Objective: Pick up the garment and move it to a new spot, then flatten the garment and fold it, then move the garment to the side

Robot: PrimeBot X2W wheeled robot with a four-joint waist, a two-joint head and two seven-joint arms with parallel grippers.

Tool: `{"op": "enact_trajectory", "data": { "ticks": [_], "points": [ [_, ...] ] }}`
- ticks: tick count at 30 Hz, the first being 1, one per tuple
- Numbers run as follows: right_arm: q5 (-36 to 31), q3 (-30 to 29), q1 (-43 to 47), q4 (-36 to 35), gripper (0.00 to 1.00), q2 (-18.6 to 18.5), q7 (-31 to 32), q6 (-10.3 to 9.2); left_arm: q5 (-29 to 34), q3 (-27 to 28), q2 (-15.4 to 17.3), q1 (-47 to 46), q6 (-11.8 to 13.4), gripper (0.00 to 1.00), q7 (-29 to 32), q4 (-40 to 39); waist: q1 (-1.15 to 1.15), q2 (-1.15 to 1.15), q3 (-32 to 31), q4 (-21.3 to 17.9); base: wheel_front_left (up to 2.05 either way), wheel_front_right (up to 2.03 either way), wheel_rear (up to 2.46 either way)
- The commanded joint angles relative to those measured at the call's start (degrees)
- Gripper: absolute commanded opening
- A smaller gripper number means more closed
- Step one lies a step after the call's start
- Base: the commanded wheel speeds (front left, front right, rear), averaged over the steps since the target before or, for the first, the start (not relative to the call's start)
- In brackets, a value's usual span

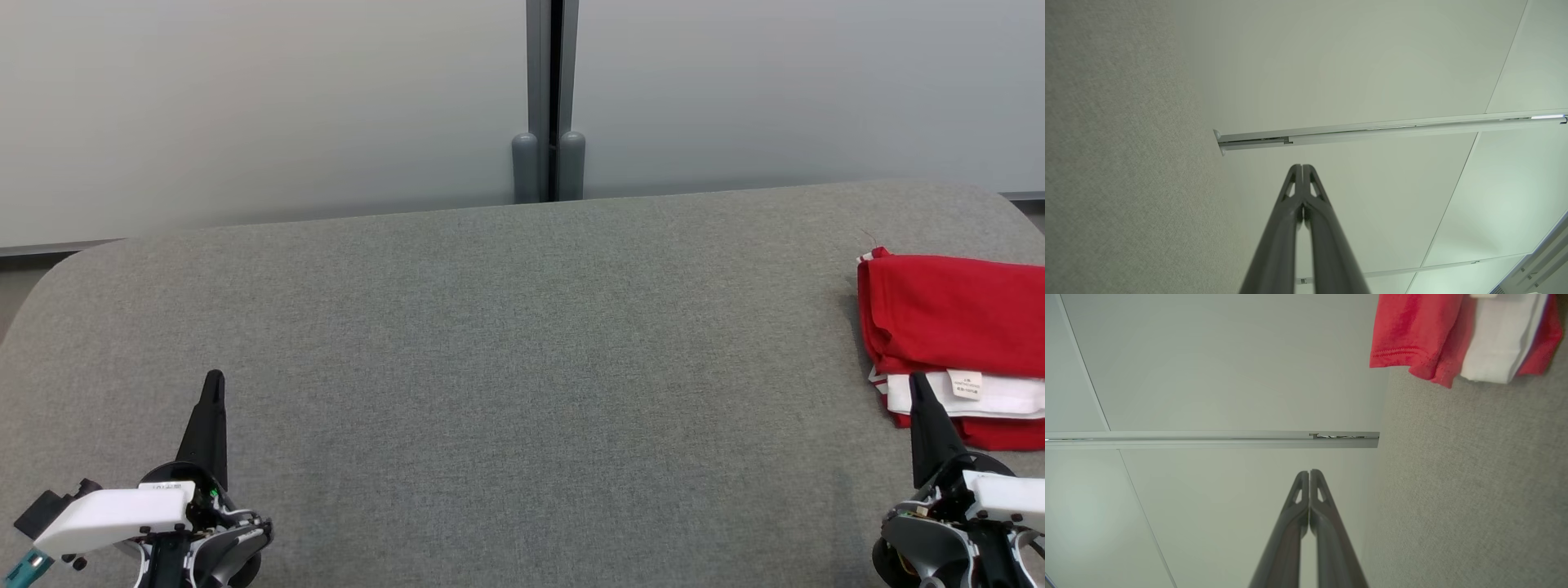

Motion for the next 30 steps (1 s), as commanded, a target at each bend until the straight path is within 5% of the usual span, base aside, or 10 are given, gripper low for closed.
{"op": "enact_trajectory", "data": {
  "ticks": [1, 30],
  "points": [
    [-0.2, -0.1, -0.5, -0.2, 0.00, 0.0, 0.2, 0.02, 0.2, 0.2, 0.1, -0.7, -0.2, 0.00, 0.1, 0.1, 0.00, 0.00, 0.0, 0.0, 0.00, 0.00, 0.00],
    [-0.2, -0.1, -0.5, -0.2, 0.00, 0.0, 0.2, 0.02, 0.3, 0.3, 0.1, -0.8, -0.2, 0.00, 0.1, 0.1, 0.00, 0.00, 0.0, 0.0, 0.00, 0.00, 0.00]
  ]
}}
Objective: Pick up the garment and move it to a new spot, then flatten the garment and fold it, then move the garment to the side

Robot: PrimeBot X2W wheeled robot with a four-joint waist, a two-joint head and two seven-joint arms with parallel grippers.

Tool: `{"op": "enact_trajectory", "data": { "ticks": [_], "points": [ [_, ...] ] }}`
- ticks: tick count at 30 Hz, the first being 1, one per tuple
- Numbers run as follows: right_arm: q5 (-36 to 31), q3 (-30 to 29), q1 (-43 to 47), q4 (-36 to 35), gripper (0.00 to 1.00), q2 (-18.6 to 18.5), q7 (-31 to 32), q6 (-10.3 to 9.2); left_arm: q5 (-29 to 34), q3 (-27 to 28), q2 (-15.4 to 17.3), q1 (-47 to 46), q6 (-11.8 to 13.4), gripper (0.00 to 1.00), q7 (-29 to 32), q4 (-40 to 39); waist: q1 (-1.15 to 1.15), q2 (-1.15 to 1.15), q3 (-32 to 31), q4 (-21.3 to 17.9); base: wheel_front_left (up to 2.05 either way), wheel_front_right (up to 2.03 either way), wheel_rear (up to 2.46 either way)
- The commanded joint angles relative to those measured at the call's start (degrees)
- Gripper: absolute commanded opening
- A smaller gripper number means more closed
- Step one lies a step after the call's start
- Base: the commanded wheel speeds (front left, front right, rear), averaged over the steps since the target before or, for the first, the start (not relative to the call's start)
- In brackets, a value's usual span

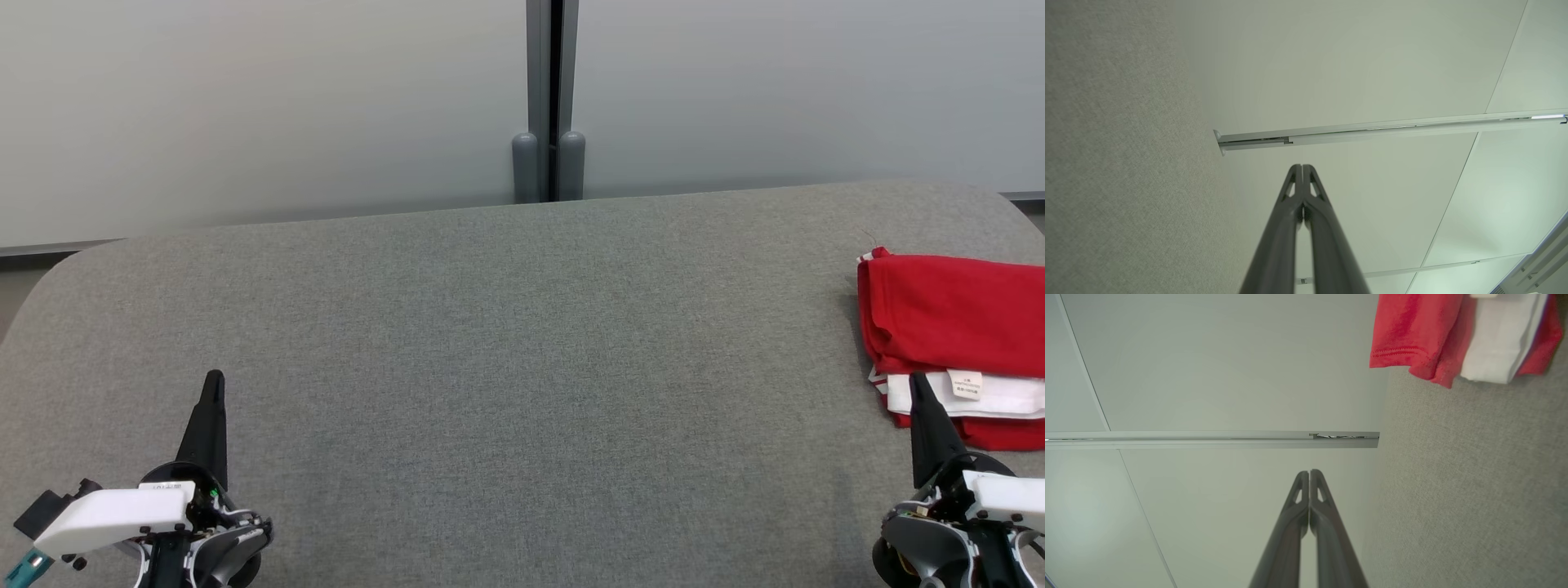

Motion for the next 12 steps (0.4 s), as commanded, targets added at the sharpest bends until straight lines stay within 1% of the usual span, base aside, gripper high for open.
{"op": "enact_trajectory", "data": {
  "ticks": [1, 12],
  "points": [
    [-0.2, -0.1, -0.5, -0.2, 0.00, 0.0, 0.2, 0.02, 0.2, 0.3, 0.1, -0.8, -0.2, 0.00, 0.1, 0.1, 0.00, 0.00, 0.0, 0.0, 0.00, 0.00, 0.00],
    [-0.2, -0.1, -0.5, -0.2, 0.00, 0.0, 0.2, 0.02, 0.1, 0.3, 0.1, -0.7, -0.2, 0.00, 0.1, 0.1, 0.00, 0.00, 0.0, 0.0, 0.00, 0.00, 0.00]
  ]
}}
